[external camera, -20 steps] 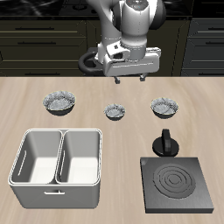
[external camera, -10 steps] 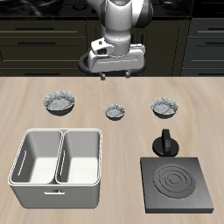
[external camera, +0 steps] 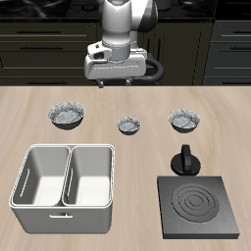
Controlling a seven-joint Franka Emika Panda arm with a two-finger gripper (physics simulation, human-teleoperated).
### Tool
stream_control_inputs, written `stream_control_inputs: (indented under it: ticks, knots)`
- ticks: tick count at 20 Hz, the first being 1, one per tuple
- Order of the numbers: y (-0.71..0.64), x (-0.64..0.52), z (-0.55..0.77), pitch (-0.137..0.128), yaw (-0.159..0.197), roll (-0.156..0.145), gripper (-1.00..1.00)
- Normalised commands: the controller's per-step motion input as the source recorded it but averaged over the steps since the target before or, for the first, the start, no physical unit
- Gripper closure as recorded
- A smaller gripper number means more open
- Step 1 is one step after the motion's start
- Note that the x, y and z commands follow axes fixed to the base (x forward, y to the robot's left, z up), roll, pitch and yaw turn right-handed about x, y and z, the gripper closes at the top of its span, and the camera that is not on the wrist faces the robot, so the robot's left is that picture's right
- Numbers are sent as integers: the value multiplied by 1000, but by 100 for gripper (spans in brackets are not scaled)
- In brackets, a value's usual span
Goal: Turn off the flat stove and place the largest bowl on it
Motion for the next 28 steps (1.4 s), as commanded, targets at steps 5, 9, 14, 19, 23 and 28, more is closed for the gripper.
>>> stream_control_inputs:
  ticks: [5, 9, 14, 19, 23, 28]
  knots:
    - [-197, -57, -6, -14, 25, 30, -100]
    - [-241, -95, 98, -34, 38, 77, -100]
    - [-375, -31, 25, -23, -16, -3, -100]
    - [-309, -4, -57, -4, 5, -4, -100]
    - [-411, -9, -74, -12, 8, -1, -100]
    - [-290, 34, -78, 12, 29, -8, -100]
